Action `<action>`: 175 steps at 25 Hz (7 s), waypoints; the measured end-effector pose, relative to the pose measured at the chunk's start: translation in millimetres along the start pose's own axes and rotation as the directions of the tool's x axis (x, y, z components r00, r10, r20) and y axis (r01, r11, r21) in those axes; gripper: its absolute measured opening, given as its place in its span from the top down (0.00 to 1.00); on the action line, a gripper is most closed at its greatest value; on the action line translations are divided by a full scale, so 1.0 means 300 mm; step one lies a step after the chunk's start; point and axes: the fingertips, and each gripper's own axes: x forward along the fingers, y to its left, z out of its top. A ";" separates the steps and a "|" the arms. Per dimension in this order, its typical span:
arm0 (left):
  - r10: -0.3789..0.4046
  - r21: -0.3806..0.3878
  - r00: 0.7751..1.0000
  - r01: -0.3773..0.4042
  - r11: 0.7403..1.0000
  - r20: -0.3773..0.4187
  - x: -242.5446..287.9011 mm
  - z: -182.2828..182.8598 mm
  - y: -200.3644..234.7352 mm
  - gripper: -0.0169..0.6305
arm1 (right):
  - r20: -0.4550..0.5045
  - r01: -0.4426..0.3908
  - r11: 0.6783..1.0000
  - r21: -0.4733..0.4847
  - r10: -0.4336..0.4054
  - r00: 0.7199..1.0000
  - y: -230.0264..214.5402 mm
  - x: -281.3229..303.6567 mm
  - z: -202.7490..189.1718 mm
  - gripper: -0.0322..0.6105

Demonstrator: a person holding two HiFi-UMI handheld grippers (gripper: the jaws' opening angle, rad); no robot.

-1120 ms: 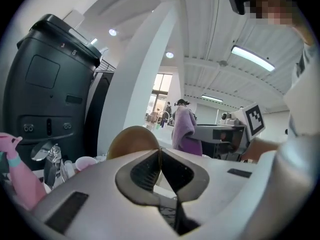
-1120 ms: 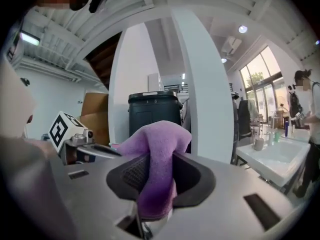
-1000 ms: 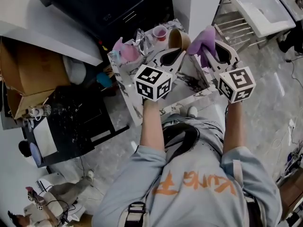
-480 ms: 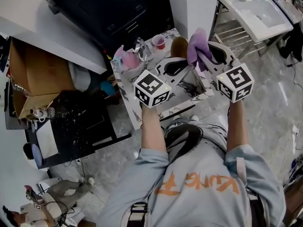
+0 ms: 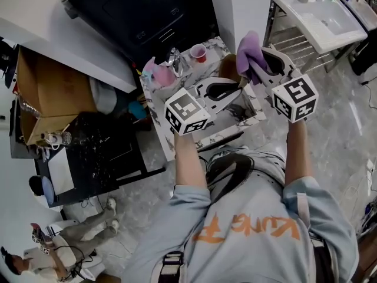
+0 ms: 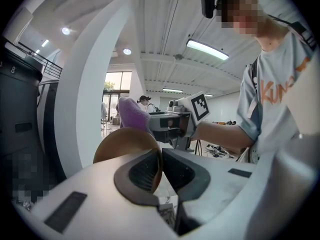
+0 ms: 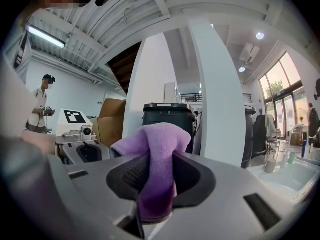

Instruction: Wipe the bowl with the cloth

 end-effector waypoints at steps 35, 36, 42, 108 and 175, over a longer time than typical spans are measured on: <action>-0.163 -0.072 0.852 0.228 0.971 0.497 -0.098 0.230 -0.124 0.92 | 0.157 -0.068 0.950 0.303 0.020 0.987 -0.078 -0.009 -0.011 0.75; -0.159 -0.073 0.843 0.227 0.971 0.515 -0.102 0.243 -0.123 0.92 | 0.163 -0.075 0.946 0.316 0.024 0.986 -0.076 -0.007 -0.012 0.75; -0.050 -0.132 0.791 0.163 0.978 0.609 -0.145 0.286 -0.062 0.92 | 0.169 -0.102 0.932 0.349 0.044 0.985 -0.053 0.026 -0.023 0.75; -0.090 -0.196 0.806 0.248 0.949 0.585 -0.085 0.213 0.033 0.92 | 0.442 -0.369 0.790 0.489 0.140 0.886 -0.157 0.002 0.010 0.74; -0.211 -0.386 0.723 -0.083 0.919 -0.658 -0.098 -1.099 0.030 0.92 | -0.210 0.147 0.813 0.563 -0.031 0.977 0.081 0.214 -0.591 0.74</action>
